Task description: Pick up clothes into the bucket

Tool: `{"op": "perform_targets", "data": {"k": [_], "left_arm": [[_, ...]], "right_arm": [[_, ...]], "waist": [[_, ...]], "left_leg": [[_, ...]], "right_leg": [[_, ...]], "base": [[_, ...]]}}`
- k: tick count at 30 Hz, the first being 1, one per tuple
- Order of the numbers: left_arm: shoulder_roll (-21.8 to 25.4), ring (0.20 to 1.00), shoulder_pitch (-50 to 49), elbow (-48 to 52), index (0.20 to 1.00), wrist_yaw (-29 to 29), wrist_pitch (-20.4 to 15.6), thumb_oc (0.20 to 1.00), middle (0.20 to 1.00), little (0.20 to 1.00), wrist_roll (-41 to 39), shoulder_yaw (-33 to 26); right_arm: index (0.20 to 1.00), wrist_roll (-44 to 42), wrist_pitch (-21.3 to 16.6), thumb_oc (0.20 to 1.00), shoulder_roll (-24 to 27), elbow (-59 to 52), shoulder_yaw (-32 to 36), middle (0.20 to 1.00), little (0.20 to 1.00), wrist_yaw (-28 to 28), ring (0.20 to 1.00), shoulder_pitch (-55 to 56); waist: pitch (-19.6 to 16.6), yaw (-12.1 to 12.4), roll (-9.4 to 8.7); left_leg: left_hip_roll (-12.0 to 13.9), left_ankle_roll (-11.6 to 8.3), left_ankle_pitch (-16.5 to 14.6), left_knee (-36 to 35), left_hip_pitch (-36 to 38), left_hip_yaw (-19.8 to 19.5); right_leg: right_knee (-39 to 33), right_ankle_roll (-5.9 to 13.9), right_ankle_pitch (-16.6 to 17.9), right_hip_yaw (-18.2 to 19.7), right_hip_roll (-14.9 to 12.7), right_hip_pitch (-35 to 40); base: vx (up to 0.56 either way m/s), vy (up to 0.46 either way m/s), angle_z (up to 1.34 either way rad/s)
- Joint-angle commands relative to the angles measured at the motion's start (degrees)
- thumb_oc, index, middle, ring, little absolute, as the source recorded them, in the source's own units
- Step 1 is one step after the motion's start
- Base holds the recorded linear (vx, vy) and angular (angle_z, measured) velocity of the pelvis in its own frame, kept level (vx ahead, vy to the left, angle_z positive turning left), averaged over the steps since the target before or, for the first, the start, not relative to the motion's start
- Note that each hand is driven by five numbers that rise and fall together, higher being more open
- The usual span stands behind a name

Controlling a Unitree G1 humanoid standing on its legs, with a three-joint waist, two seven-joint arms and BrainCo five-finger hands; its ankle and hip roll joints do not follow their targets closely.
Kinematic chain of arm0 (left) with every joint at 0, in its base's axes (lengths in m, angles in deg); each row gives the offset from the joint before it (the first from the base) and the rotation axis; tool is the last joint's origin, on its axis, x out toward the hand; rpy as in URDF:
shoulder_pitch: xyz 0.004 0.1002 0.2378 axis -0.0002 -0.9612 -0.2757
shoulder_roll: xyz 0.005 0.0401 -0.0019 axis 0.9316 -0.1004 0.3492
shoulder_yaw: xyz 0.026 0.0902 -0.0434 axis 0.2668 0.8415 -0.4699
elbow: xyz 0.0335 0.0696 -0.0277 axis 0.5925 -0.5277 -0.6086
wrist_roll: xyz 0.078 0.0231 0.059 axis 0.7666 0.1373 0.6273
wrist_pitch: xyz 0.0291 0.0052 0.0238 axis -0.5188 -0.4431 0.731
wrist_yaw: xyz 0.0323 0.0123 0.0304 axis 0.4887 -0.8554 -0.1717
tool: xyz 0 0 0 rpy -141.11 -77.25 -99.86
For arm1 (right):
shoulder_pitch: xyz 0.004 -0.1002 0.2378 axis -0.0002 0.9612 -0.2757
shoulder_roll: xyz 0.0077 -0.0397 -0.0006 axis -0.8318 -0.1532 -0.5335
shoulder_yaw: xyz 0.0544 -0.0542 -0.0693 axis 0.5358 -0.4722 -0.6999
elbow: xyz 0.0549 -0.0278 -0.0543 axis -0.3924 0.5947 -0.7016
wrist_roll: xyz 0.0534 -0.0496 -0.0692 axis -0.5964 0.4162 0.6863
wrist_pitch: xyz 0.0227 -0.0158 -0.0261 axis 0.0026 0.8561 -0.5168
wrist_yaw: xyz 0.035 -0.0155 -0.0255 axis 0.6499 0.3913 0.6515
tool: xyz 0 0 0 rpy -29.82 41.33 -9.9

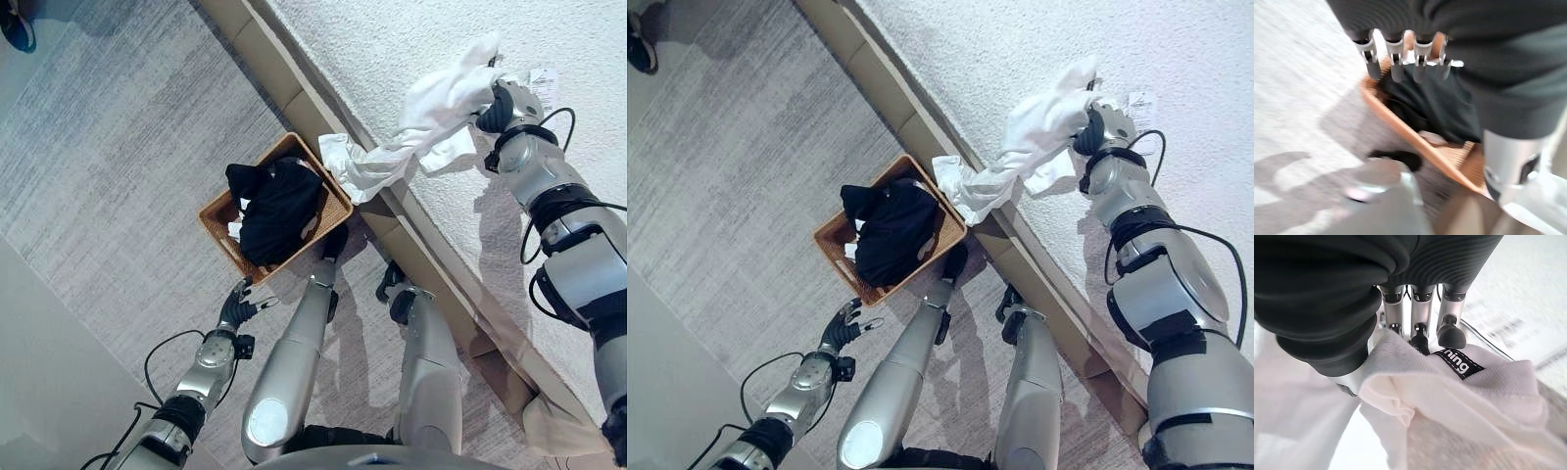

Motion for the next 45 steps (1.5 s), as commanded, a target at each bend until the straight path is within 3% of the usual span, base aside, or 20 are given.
{"op": "perform_targets", "data": {"k": [1, 2, 5, 9, 14, 21, 31, 40, 45], "left_arm": [[0.68, 1.0, -0.57, 2.15, 1.0, 1.55, -2.78, 1.0, 1.0, 1.0, 2.21, 0.14], [2.48, 1.0, 0.8, 3.97, 1.0, 2.72, -2.68, 1.0, 1.0, 1.0, 7.66, 0.59], [5.1, 1.0, 3.17, 7.6, 1.0, 3.95, -2.13, 1.0, 1.0, 1.0, 13.93, 1.35], [7.09, 1.0, 5.23, 10.46, 1.0, 4.44, -1.83, 1.0, 1.0, 1.0, 16.7, 0.65], [8.64, 1.0, 3.29, 17.03, 1.0, 3.62, -1.56, 1.0, 1.0, 1.0, 17.72, -4.18], [9.05, 1.0, 2.97, 20.36, 1.0, 0.57, -0.84, 1.0, 1.0, 1.0, 20.27, -5.45], [3.74, 1.0, 3.92, 22.26, 1.0, -8.95, 1.62, 1.0, 1.0, 1.0, 16.19, -0.71], [3.04, 1.0, 13.85, 24.28, 1.0, -16.36, 3.41, 1.0, 1.0, 1.0, 9.26, 9.6], [-1.71, 1.0, 17.71, 21.72, 1.0, -20.59, 6.93, 1.0, 1.0, 1.0, -5.86, 17.97]], "right_arm": [[0.2, -1.19, -2.39, 0.2, 5.25, -4.42, 1.3, 0.2, 0.2, -3.49, 0.2, -1.27], [0.2, 0.02, -2.85, 0.2, 6.51, -10.2, 1.16, 0.2, 0.2, -3.28, 0.2, 0.23], [0.2, 0.91, -3.55, 0.2, 7.94, -16.41, 1.35, 0.2, 0.2, -2.22, 0.2, 2.8], [0.2, 0.86, -4.06, 0.2, 8.23, -22.42, 2.32, 0.2, 0.2, -0.39, 0.2, 5.99], [0.2, -0.27, -5.67, 0.2, 9.22, -37.43, 9.87, 0.2, 0.2, 4.78, 0.2, 21.77], [0.2, -2.4, -6.93, 0.2, 10.4, -45.51, 15.69, 0.2, 0.2, 10.7, 0.2, 32.46], [0.2, -22.46, -6.4, 0.2, 10.98, -61.42, 18.23, 0.2, 0.2, 25.69, 0.2, 40.17], [0.2, -30.0, -5.29, 0.2, 8.8, -68.41, 16.25, 0.2, 0.2, 29.24, 0.2, 38.68], [0.2, -35.31, -4.95, 0.2, 7.91, -73.39, 13.1, 0.2, 0.2, 31.09, 0.2, 36.36]], "waist": [[-0.52, -1.57, 1.45], [-0.52, -2.11, 0.89], [-0.52, -3.39, 0.14], [-1.15, -4.61, -0.67], [-7.68, -6.71, -2.33], [-14.62, -7.76, -3.36], [-24.06, -8.69, -4.56], [-27.24, -10.36, -3.84], [-27.86, -11.86, -3.22]], "left_leg": [[4.61, 0.08, -6.11, 5.56, 0.93, 0.29], [4.96, 0.12, -6.79, 5.61, 3.13, 0.88], [5.62, 0.09, -7.71, 5.28, 7.84, 2.01], [6.29, 0.09, -8.51, 4.24, 13.18, 3.49], [7.42, 0.14, -9.63, -0.29, 22.8, 5.21], [8.09, -0.24, -8.93, -6.69, 31.3, 5.96], [9.82, -0.67, -9.3, -13.12, 42.05, 8.56], [10.43, -0.67, -8.65, -15.61, 45.24, 10.05], [10.39, -0.53, -9.26, -15.54, 46.48, 10.21]], "right_leg": [[-4.67, 5.08, 4.72, 4.51, -0.73, 3.43], [-5.67, 5.13, 4.83, 4.9, -0.36, 5.65], [-7.69, 5.45, 5.25, 5.68, 0.0, 10.26], [-10.8, 5.83, 5.96, 6.42, 1.02, 15.75], [-18.37, 6.69, 7.32, 6.74, 2.64, 25.77], [-24.9, 7.15, 8.25, 5.95, 4.0, 33.92], [-33.66, 7.58, 9.09, 5.54, 5.5, 45.27], [-36.9, 7.63, 10.24, 5.86, 5.82, 48.13], [-36.04, 7.53, 9.6, 6.31, 5.79, 48.94]], "base": [[-0.01, 0.037, -0.03], [-0.08, 0.068, -0.05], [0.02, 0.066, -0.12], [0.07, 0.067, -0.33], [0.14, -0.008, -0.33], [0.13, -0.035, -0.14], [0.1, -0.034, -0.03], [0.03, -0.01, -0.1], [0.02, 0.003, -0.05]]}}
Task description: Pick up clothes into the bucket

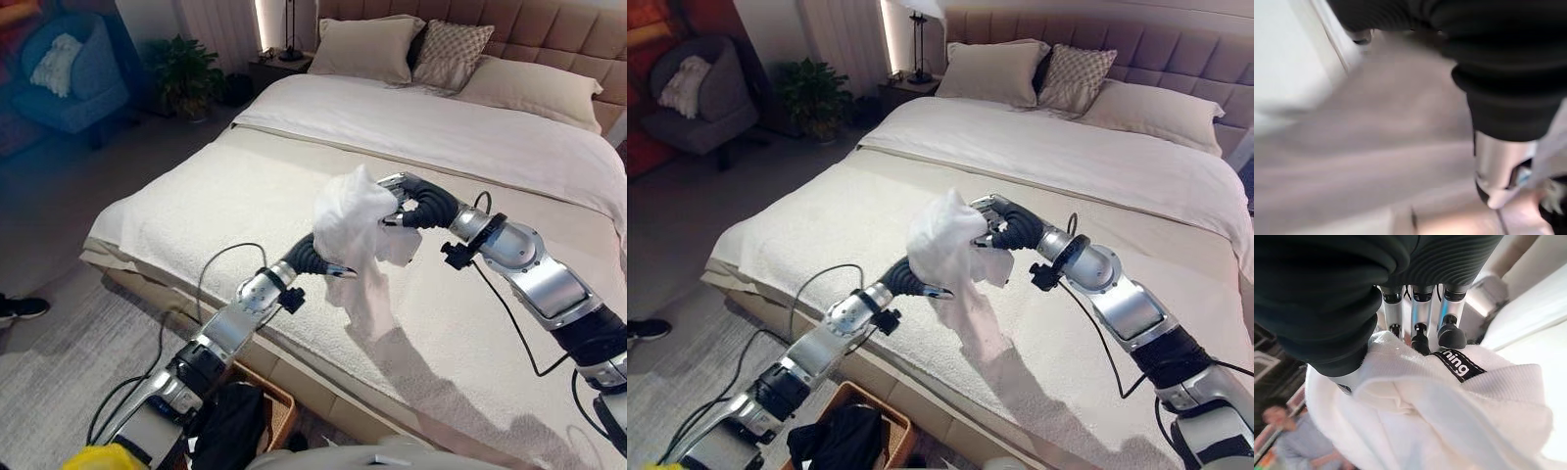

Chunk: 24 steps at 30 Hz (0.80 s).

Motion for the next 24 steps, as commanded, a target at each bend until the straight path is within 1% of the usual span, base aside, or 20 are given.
{"op": "perform_targets", "data": {"k": [1, 2, 3, 5, 7, 8, 9, 11, 12, 13, 16, 17, 18, 19, 24], "left_arm": [[-3.76, 1.0, 3.66, -3.05, 1.0, -2.72, 1.05, 1.0, 1.0, 1.0, -12.68, 4.11], [-4.52, 1.0, 4.56, -2.94, 1.0, -3.29, 1.82, 1.0, 1.0, 1.0, -14.54, 5.86], [-4.52, 1.0, 4.56, -2.94, 1.0, -3.29, 1.82, 1.0, 1.0, 1.0, -14.54, 5.86], [-5.44, 1.0, 6.68, -1.78, 1.0, -4.42, 3.94, 1.0, 1.0, 1.0, -21.89, 10.06], [-5.18, 1.0, 7.55, -1.38, 1.0, -4.52, 4.22, 1.0, 1.0, 1.0, -23.48, 10.81], [-4.08, 1.0, 9.73, 0.7, 1.0, -5.64, 5.36, 1.0, 1.0, 1.0, -28.67, 13.22], [-4.04, 1.0, 9.74, 0.74, 1.0, -5.62, 5.38, 1.0, 1.0, 1.0, -28.71, 13.21], [-3.38, 1.0, 11.26, 1.85, 1.0, -6.5, 6.39, 1.0, 1.0, 1.0, -32.4, 15.07], [-3.19, 0.752, 11.25, 2.46, 0.752, -6.71, 6.78, 0.752, 0.752, 0.752, -34.46, 15.39], [-2.71, 0.2, 10.62, 3.13, 0.2, -6.73, 7.1, 0.2, 0.2, 0.2, -36.99, 15.28], [-1.87, 0.2, 9.57, 3.49, 0.2, -6.61, 6.75, 0.2, 0.2, 0.2, -36.89, 14.64], [-1.16, 0.2, 7.77, 3.54, 0.2, -6.0, 6.04, 0.2, 0.2, 0.2, -36.64, 13.06], [-1.16, 0.2, 7.77, 3.54, 0.2, -6.0, 6.04, 0.2, 0.2, 0.2, -36.64, 13.07], [-0.71, 0.2, 5.58, 3.27, 0.2, -5.34, 5.4, 0.2, 0.2, 0.2, -35.4, 10.66], [1.18, 0.2, -2.88, 4.29, 0.2, -4.76, 4.61, 0.2, 0.2, 0.2, -32.8, 3.14]], "right_arm": [[0.2, -7.27, -1.52, 0.2, -0.55, -5.95, -1.04, 0.2, 0.2, 1.03, 0.2, -5.27], [0.2, -9.16, -1.08, 0.2, -0.42, -6.52, -1.92, 0.2, 0.2, 1.38, 0.2, -5.68], [0.2, -9.16, -1.08, 0.2, -0.42, -6.52, -1.92, 0.2, 0.2, 1.38, 0.2, -5.68], [0.2, -13.19, -0.71, 0.2, 0.08, -8.13, -4.82, 0.2, 0.2, 1.89, 0.2, -7.39], [0.2, -14.37, -0.72, 0.2, 0.22, -8.28, -5.41, 0.2, 0.2, 1.78, 0.2, -7.91], [0.2, -16.76, -0.7, 0.2, 0.8, -8.87, -6.69, 0.2, 0.2, 1.85, 0.2, -8.79], [0.2, -16.78, -0.71, 0.2, 0.8, -8.85, -6.69, 0.2, 0.2, 1.86, 0.2, -8.82], [0.2, -18.65, -0.64, 0.2, 0.84, -8.75, -8.04, 0.2, 0.2, 2.0, 0.2, -9.85], [0.2, -19.67, -0.78, 0.2, 0.84, -8.84, -8.4, 0.2, 0.2, 2.05, 0.2, -9.96], [0.2, -20.84, -1.1, 0.2, 0.73, -8.86, -8.42, 0.2, 0.2, 1.74, 0.2, -9.72], [0.2, -20.67, -1.27, 0.2, 0.8, -8.76, -7.76, 0.2, 0.2, 1.23, 0.2, -9.25], [0.2, -20.62, -1.78, 0.2, 0.65, -9.01, -5.66, 0.2, 0.2, 0.57, 0.2, -7.48], [0.2, -20.62, -1.77, 0.2, 0.65, -9.02, -5.65, 0.2, 0.2, 0.57, 0.2, -7.47], [0.2, -19.64, -2.44, 0.2, 0.17, -9.15, -2.64, 0.2, 0.2, -0.41, 0.2, -5.17], [0.2, -16.73, -3.79, 0.2, -2.88, -9.26, 9.1, 0.2, 0.2, -2.79, 0.2, 5.34]], "waist": [[-2.53, 0.29, -2.24], [-2.53, 0.0, -2.16], [-2.53, 0.0, -2.16], [-2.64, -0.6, -1.96], [-2.64, -0.73, -1.87], [-2.77, -1.03, -1.7], [-2.74, -1.04, -1.7], [-2.79, -1.2, -1.64], [-2.79, -1.27, -1.62], [-2.85, -1.34, -1.62], [-2.94, -1.19, -1.7], [-3.01, -0.98, -1.82], [-3.02, -0.98, -1.82], [-3.02, -0.78, -1.85], [-2.99, -0.23, -1.87]], "left_leg": [[1.31, -1.99, -6.7, 5.25, -0.3, 1.35], [1.29, -2.01, -6.76, 5.24, -0.2, 1.31], [1.29, -2.01, -6.76, 5.24, -0.2, 1.31], [1.36, -2.1, -6.85, 5.42, -0.04, 1.15], [1.39, -2.16, -6.83, 5.4, 0.03, 1.09], [1.45, -2.3, -6.78, 5.36, 0.11, 1.07], [1.45, -2.3, -6.78, 5.35, 0.13, 1.06], [1.54, -2.46, -6.67, 5.18, 0.22, 1.03], [1.58, -2.49, -6.59, 5.07, 0.26, 1.04], [1.64, -2.52, -6.55, 4.99, 0.3, 1.01], [1.67, -2.54, -6.54, 4.99, 0.33, 0.91], [1.66, -2.52, -6.56, 5.07, 0.28, 0.75], [1.66, -2.52, -6.56, 5.07, 0.28, 0.75], [1.61, -2.49, -6.66, 5.19, 0.26, 0.65], [1.73, -2.37, -6.75, 5.25, 0.16, 0.22]], "right_leg": [[-3.69, 4.99, 3.76, 0.76, -5.29, 1.4], [-3.54, 4.97, 3.67, 0.8, -5.31, 1.49], [-3.54, 4.97, 3.67, 0.8, -5.31, 1.49], [-3.31, 4.95, 3.48, 0.93, -5.33, 1.66], [-3.31, 4.96, 3.43, 0.87, -5.33, 1.69], [-3.37, 5.04, 3.34, 0.85, -5.32, 1.76], [-3.38, 5.04, 3.34, 0.85, -5.32, 1.77], [-3.52, 5.11, 3.36, 0.7, -5.34, 1.79], [-3.56, 5.13, 3.33, 0.7, -5.32, 1.84], [-3.61, 5.15, 3.27, 0.67, -5.33, 1.89], [-3.59, 5.09, 3.19, 0.67, -5.26, 1.95], [-3.66, 5.03, 3.16, 0.56, -5.27, 2.13], [-3.66, 5.03, 3.16, 0.56, -5.27, 2.13], [-3.64, 4.98, 3.1, 0.42, -5.26, 2.21], [-3.63, 4.84, 2.82, -0.01, -5.31, 2.4]], "base": [[0.0, 0.0, 0.0], [0.0, 0.0, 0.0], [0.0, 0.0, 0.0], [0.0, 0.0, 0.0], [0.0, 0.0, 0.0], [0.0, 0.0, 0.0], [0.0, 0.0, 0.0], [0.0, 0.0, 0.0], [0.0, 0.0, 0.0], [0.0, 0.0, 0.0], [0.0, 0.0, 0.0], [0.0, 0.0, 0.0], [0.0, 0.0, 0.0], [0.0, 0.0, 0.0], [0.01, -0.003, 0.03]]}}
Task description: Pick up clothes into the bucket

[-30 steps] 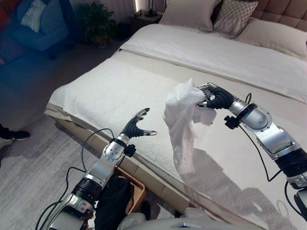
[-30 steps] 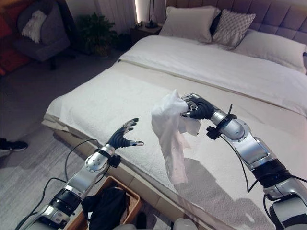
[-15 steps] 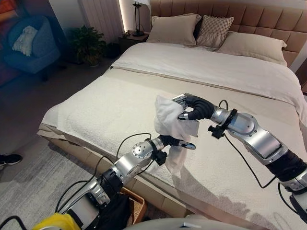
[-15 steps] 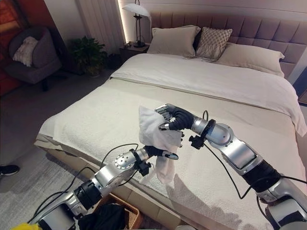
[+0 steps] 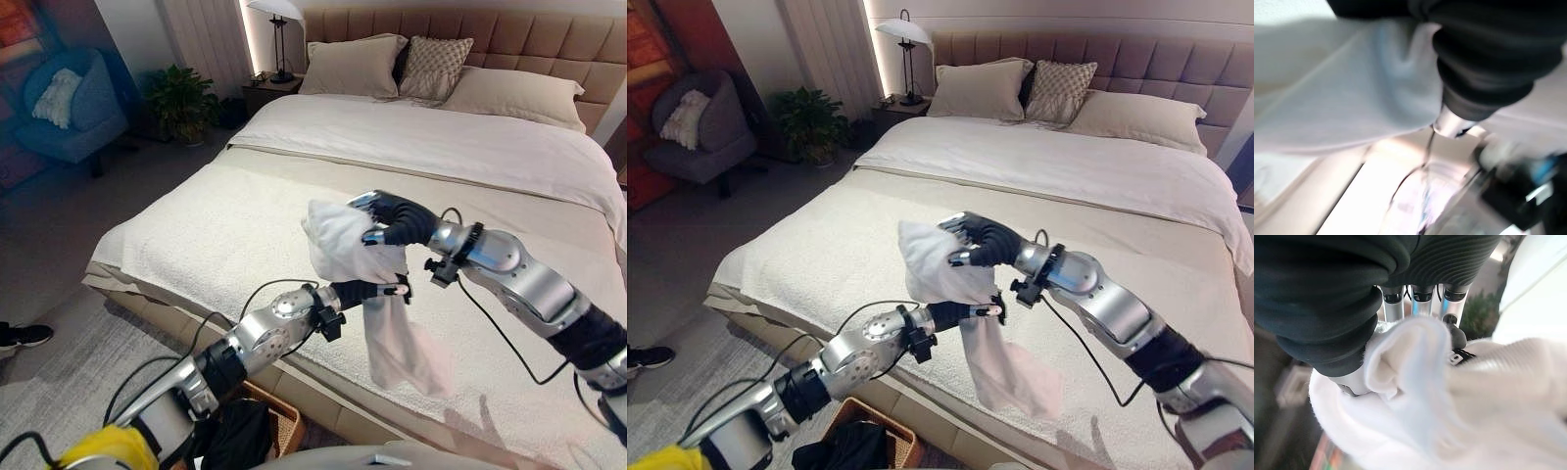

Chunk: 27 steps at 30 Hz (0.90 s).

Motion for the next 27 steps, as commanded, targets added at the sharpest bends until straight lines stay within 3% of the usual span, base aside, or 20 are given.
{"op": "perform_targets", "data": {"k": [1, 4, 5, 6, 8, 9, 13, 15, 21, 24, 27], "left_arm": [[1.06, 0.2, -2.93, 0.59, 0.2, 0.2, -3.38, 0.2, 0.2, 0.2, 1.79, -5.87], [2.16, 0.2, -8.26, 1.6, 0.2, 0.03, -3.62, 0.2, 0.2, 0.2, 2.83, -10.33], [2.73, 0.2, -12.67, 2.43, 0.2, -0.07, -4.0, 0.2, 0.2, 0.2, 3.41, -14.81], [2.79, 0.2, -12.79, 2.52, 0.2, -0.07, -3.97, 0.2, 0.2, 0.2, 3.42, -14.8], [2.35, 0.2, -20.54, 3.72, 0.2, 0.19, -4.74, 0.2, 0.2, 0.2, 4.38, -23.25], [2.4, 0.2, -20.67, 3.79, 0.2, 0.19, -4.72, 0.2, 0.2, 0.2, 4.4, -23.27], [-1.68, 0.2, -29.76, 4.63, 0.2, 1.69, -6.91, 0.2, 0.2, 0.2, 6.14, -36.24], [-3.73, 0.2, -32.17, 4.6, 0.2, 2.49, -7.8, 0.2, 0.2, 0.2, 7.44, -40.37], [-7.84, 0.2, -35.08, 2.99, 0.2, 6.38, -12.8, 0.2, 0.2, 0.2, 14.29, -50.56], [-9.17, 0.2, -34.55, 1.53, 0.2, 11.47, -17.06, 0.2, 0.2, 0.2, 19.44, -55.4], [-10.08, 0.2, -34.11, -0.62, 0.2, 13.08, -18.43, 0.2, 0.2, 0.2, 19.44, -57.63]], "right_arm": [[0.2, 0.09, -5.83, 0.2, -3.8, -4.66, 9.94, 0.2, 0.2, -3.34, 0.2, 2.86], [0.2, 1.16, -6.24, 0.2, -5.84, -4.35, 14.94, 0.2, 0.2, -4.31, 0.2, 8.31], [0.2, 2.21, -6.55, 0.2, -7.96, -3.68, 18.78, 0.2, 0.2, -4.93, 0.2, 11.99], [0.2, 2.23, -6.51, 0.2, -8.02, -3.78, 18.8, 0.2, 0.2, -4.93, 0.2, 12.14], [0.2, 4.43, -6.82, 0.2, -11.72, -2.76, 24.06, 0.2, 0.2, -5.4, 0.2, 18.52], [0.2, 4.47, -6.78, 0.2, -11.78, -2.85, 24.05, 0.2, 0.2, -5.4, 0.2, 18.63], [0.2, 8.95, -6.23, 0.2, -17.4, -0.06, 29.72, 0.2, 0.2, -5.66, 0.2, 26.47], [1.0, 9.96, -5.73, 1.0, -19.45, 1.54, 31.03, 1.0, 1.0, -5.28, 1.0, 29.01], [1.0, 14.93, -4.76, 1.0, -22.32, 10.96, 31.4, 1.0, 1.0, -4.88, 1.0, 34.43], [1.0, 22.09, -5.32, 1.0, -23.78, 21.81, 30.98, 1.0, 1.0, -10.15, 1.0, 36.03], [1.0, 24.78, -5.49, 1.0, -24.57, 27.69, 31.03, 1.0, 1.0, -12.68, 1.0, 36.03]], "waist": [[-1.78, 0.84, -3.74], [-1.92, 1.17, -3.94], [-1.83, 1.48, -4.07], [-1.92, 1.47, -4.12], [-1.78, 2.03, -4.44], [-1.87, 2.0, -4.47], [-1.63, 2.94, -4.98], [-1.46, 3.18, -5.14], [-0.33, 4.05, -5.66], [0.76, 4.27, -5.99], [1.38, 4.33, -6.14]], "left_leg": [[1.8, -2.32, -6.73, 5.58, -0.86, 0.5], [1.87, -2.28, -6.8, 5.46, -0.87, 0.26], [1.84, -2.2, -6.83, 5.5, -1.01, 0.11], [1.83, -2.2, -6.84, 5.51, -1.02, 0.09], [1.84, -2.09, -6.86, 5.56, -1.24, -0.1], [1.83, -2.09, -6.87, 5.57, -1.26, -0.11], [1.7, -1.98, -6.92, 5.75, -1.71, -0.68], [1.63, -1.94, -6.99, 5.93, -1.93, -0.99], [1.47, -1.92, -7.02, 6.45, -2.9, -1.68], [1.41, -2.03, -6.93, 6.66, -3.58, -1.89], [1.37, -2.11, -6.85, 6.78, -4.08, -2.07]], "right_leg": [[-2.85, 4.75, 2.5, 0.09, -5.32, 1.22], [-3.06, 4.7, 2.43, -0.05, -5.29, 1.31], [-3.1, 4.66, 2.37, -0.1, -5.25, 1.28], [-3.1, 4.66, 2.35, -0.11, -5.26, 1.28], [-3.18, 4.43, 2.14, -0.27, -5.16, 1.32], [-3.17, 4.43, 2.12, -0.29, -5.16, 1.31], [-3.2, 4.22, 1.9, -0.57, -5.1, 1.32], [-3.2, 4.11, 1.75, -0.6, -5.09, 1.28], [-2.99, 3.89, 1.63, -0.85, -5.01, 0.79], [-2.66, 3.78, 1.63, -0.95, -4.88, -0.01], [-2.35, 3.69, 1.55, -0.95, -4.77, -0.53]], "base": [[0.0, 0.0, 0.0], [0.01, -0.011, 0.04], [0.01, -0.006, 0.05], [0.01, -0.013, 0.04], [0.01, -0.017, 0.06], [0.01, -0.016, 0.07], [0.02, -0.02, 0.08], [0.0, 0.0, 0.0], [-0.01, -0.001, 0.02], [-0.04, 0.004, 0.03], [-0.02, -0.002, 0.02]]}}
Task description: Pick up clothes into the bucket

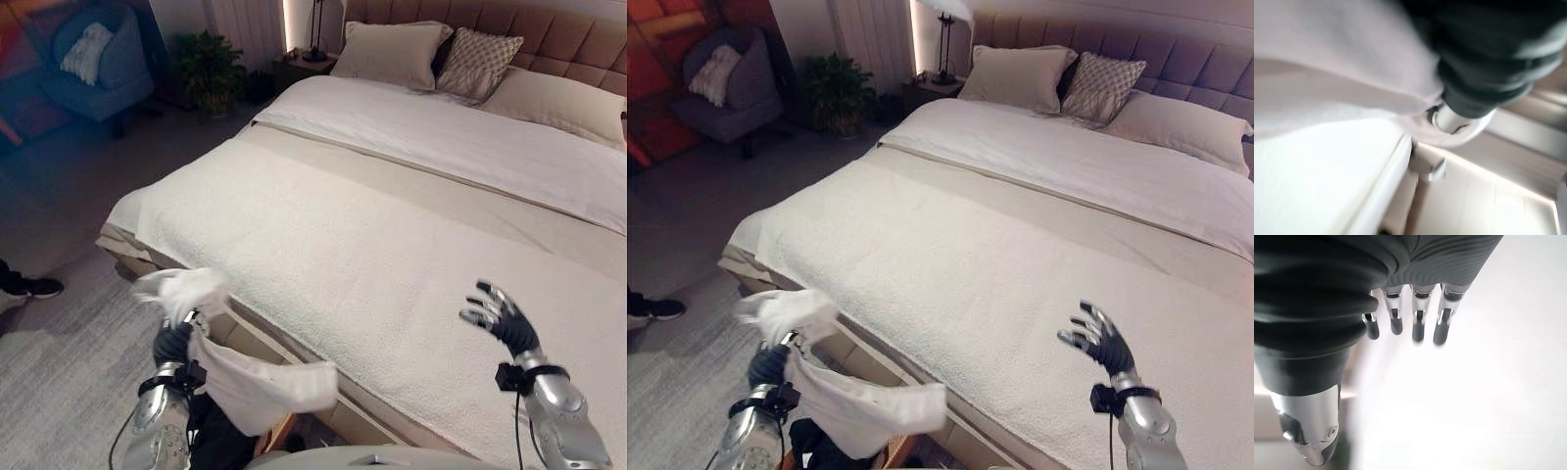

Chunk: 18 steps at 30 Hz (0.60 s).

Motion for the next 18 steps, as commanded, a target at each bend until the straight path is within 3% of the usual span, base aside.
{"op": "perform_targets", "data": {"k": [1, 4, 11, 14, 18], "left_arm": [[1.13, 0.2, 3.03, 0.61, 0.2, 2.11, -6.35, 0.2, 0.2, 0.2, 2.95, -3.56], [1.64, 0.2, 3.26, -2.96, 0.2, 4.35, -7.73, 0.2, 0.2, 0.2, 4.55, -4.6], [4.97, 0.2, 5.3, -9.41, 0.2, 6.52, -8.58, 0.2, 0.2, 0.2, 6.94, -4.93], [9.42, 0.2, 8.26, -15.49, 0.2, 10.2, -9.45, 0.2, 0.2, 0.2, 12.35, -4.05], [14.05, 0.2, 12.77, -24.78, 0.2, 15.23, -9.26, 0.2, 0.2, 0.2, 18.25, -2.12]], "right_arm": [[1.0, 4.43, -3.26, 1.0, -0.37, 1.98, -0.23, 1.0, 1.0, -4.85, 1.0, -2.62], [1.0, 5.51, -4.24, 1.0, -1.8, 15.01, 0.55, 1.0, 1.0, -9.99, 1.0, -3.68], [1.0, 6.33, -3.34, 1.0, -0.72, 31.17, 0.86, 1.0, 1.0, -13.61, 1.0, -6.74], [1.0, 6.01, -2.82, 1.0, 0.85, 41.01, 0.95, 1.0, 1.0, -15.61, 1.0, -9.09], [1.0, 5.19, -3.18, 1.0, 1.84, 45.0, 0.26, 1.0, 1.0, -17.17, 1.0, -10.98]], "waist": [[-0.17, -0.1, -2.87], [0.98, -0.35, -2.75], [3.43, -0.65, -2.44], [5.79, -0.84, -2.62], [8.26, -1.27, -3.37]], "left_leg": [[1.75, -1.79, -6.51, 7.46, -2.87, 0.02], [1.79, -1.92, -6.32, 7.63, -3.62, 0.01], [1.45, -1.98, -6.36, 9.26, -5.8, 0.01], [1.16, -1.96, -6.19, 10.96, -8.64, -0.27], [1.33, -1.96, -5.8, 12.86, -12.39, -0.31]], "right_leg": [[-0.2, 3.66, 1.68, 0.89, -4.76, -1.15], [0.21, 3.8, 1.75, 0.96, -4.74, -2.08], [1.81, 3.9, 1.86, 1.56, -4.84, -4.53], [3.33, 3.88, 2.17, 2.16, -4.73, -7.56], [5.33, 3.91, 2.64, 2.8, -4.64, -11.68]], "base": [[-0.05, -0.001, 0.03], [-0.03, 0.003, 0.0], [-0.05, 0.016, -0.01], [-0.1, 0.02, -0.01], [-0.11, 0.011, 0.0]]}}
